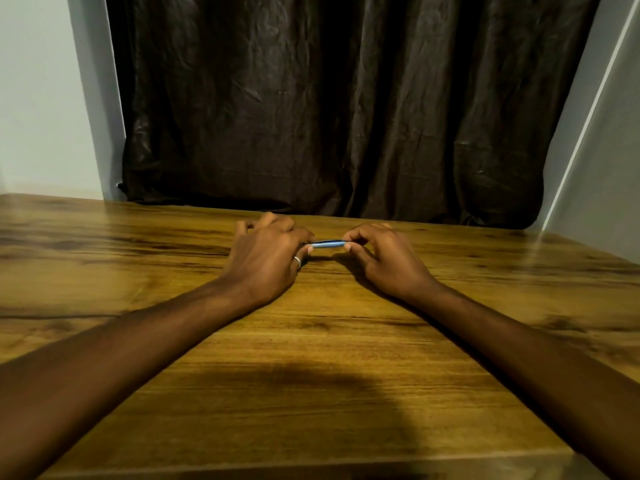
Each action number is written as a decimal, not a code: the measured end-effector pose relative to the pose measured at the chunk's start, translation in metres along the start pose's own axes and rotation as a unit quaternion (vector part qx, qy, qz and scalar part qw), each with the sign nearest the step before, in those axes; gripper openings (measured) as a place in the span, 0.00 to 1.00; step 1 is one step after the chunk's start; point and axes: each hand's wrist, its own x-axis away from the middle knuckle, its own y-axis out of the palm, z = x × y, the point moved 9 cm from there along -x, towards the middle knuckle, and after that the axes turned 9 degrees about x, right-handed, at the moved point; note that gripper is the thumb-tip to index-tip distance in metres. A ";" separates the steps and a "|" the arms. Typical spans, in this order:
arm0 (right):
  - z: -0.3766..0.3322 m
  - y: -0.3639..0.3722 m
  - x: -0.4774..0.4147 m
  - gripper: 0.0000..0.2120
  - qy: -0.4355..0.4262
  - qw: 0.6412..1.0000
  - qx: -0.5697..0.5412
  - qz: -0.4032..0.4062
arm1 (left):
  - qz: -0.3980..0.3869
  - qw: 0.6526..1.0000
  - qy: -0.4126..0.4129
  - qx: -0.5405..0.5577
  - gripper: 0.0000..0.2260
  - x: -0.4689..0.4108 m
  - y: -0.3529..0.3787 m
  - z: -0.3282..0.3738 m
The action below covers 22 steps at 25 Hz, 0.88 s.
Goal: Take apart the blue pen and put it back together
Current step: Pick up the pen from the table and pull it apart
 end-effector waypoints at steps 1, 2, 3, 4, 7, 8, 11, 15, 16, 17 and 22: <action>0.000 -0.001 0.000 0.05 0.001 1.000 -0.001 0.001 | -0.002 1.000 0.000 -0.005 0.12 0.000 0.001 0.001; 0.000 -0.001 0.000 0.05 0.002 1.000 -0.001 0.002 | -0.003 1.000 0.001 -0.010 0.12 0.000 0.002 0.001; 0.000 -0.002 0.001 0.05 0.001 1.000 0.000 0.003 | -0.002 1.000 0.003 -0.015 0.11 0.000 0.002 0.002; 0.000 -0.002 0.001 0.05 0.001 1.000 0.001 0.003 | -0.002 1.000 0.004 -0.019 0.11 0.000 0.002 0.002; 0.000 -0.003 0.001 0.06 0.003 1.000 -0.009 -0.003 | -0.001 1.000 0.003 -0.027 0.11 0.000 0.002 0.003; -0.001 -0.003 0.001 0.06 0.003 1.000 -0.011 -0.004 | 0.000 1.000 0.003 -0.029 0.11 0.000 0.002 0.003; -0.001 -0.002 -0.001 0.07 0.003 1.000 -0.001 0.003 | -0.003 0.999 0.003 -0.040 0.11 0.000 0.003 0.003; 0.020 -0.005 -0.001 0.07 0.044 0.999 0.011 -0.002 | -0.007 0.999 -0.015 -0.047 0.12 0.001 0.002 -0.004; 0.023 -0.004 0.000 0.07 0.047 0.999 0.023 -0.010 | -0.006 0.999 -0.012 -0.049 0.12 0.001 0.001 -0.004; 0.024 -0.003 0.000 0.07 0.043 0.998 0.034 -0.017 | -0.007 0.999 -0.007 -0.050 0.12 0.001 0.001 -0.003; 0.006 0.001 -0.001 0.07 -0.046 0.992 0.110 -0.034 | -0.012 0.999 -0.009 -0.046 0.13 0.000 0.000 -0.002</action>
